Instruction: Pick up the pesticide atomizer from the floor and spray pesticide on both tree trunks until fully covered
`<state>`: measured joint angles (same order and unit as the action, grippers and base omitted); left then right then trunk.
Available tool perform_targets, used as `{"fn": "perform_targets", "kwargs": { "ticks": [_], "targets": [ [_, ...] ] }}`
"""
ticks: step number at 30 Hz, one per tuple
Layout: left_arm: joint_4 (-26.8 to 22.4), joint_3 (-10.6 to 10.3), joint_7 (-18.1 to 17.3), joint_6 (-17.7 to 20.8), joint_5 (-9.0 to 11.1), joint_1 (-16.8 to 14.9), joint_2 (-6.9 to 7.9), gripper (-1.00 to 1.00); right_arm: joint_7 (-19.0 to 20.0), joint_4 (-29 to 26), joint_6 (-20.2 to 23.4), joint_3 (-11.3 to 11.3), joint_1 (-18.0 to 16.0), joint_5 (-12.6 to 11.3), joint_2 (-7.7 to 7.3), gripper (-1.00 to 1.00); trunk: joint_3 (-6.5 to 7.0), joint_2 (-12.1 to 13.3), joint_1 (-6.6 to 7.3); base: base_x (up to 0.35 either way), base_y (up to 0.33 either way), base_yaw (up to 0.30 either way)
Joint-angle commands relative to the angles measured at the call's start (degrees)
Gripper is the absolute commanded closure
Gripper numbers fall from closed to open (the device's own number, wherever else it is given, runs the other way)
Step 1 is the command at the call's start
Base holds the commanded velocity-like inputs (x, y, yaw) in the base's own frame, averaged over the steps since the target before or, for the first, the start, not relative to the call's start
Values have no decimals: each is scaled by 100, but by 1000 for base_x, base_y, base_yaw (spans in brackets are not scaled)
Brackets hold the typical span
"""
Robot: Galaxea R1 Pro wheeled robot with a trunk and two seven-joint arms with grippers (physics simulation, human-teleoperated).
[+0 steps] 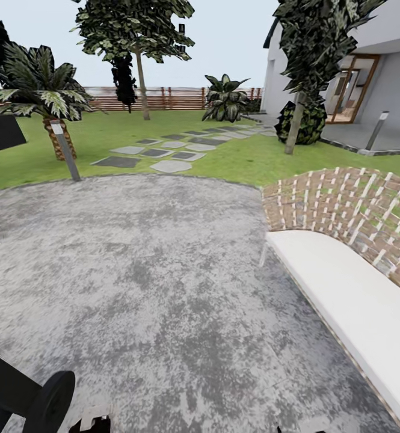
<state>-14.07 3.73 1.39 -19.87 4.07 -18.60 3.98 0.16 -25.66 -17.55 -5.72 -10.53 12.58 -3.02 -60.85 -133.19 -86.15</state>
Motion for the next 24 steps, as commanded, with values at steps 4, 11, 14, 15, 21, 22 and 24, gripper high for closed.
{"fn": "perform_targets", "kwargs": {
  "ticks": [4, 11, 14, 15, 21, 22, 24],
  "targets": [
    [9, -8, -7, -23, 41, -5, -2, 100, 2, 7, -21, -35, -2, 60, 14, -100, -5, -1, -2, 339, -1, 273],
    [9, -12, -7, -25, 41, -3, -2, 100, -2, 15, -21, -35, -2, 60, 13, -100, -5, -1, -2, 339, -82, 85],
    [9, -13, -7, -25, 41, -7, -2, 100, -6, 16, -21, -35, -2, 60, 17, -100, -5, -1, -2, 328, -149, 5],
    [9, -13, -7, -25, 41, -6, -2, 100, -6, 16, -21, -35, -2, 60, 18, -100, -5, -1, -2, 319, -163, 2],
    [9, -13, -7, -25, 41, -5, -2, 100, -5, 16, -21, -35, -2, 60, 16, -100, -5, -1, -2, 312, -173, 1],
    [9, -13, -7, -25, 41, -6, -2, 100, -4, 17, -21, -35, -2, 60, 15, -100, -5, -1, -2, 310, -171, 0],
    [9, -13, -7, -23, 41, -6, -2, 100, -6, 17, -21, -35, -2, 60, 18, -100, -5, -1, -2, 311, -157, 0]
  ]
}}
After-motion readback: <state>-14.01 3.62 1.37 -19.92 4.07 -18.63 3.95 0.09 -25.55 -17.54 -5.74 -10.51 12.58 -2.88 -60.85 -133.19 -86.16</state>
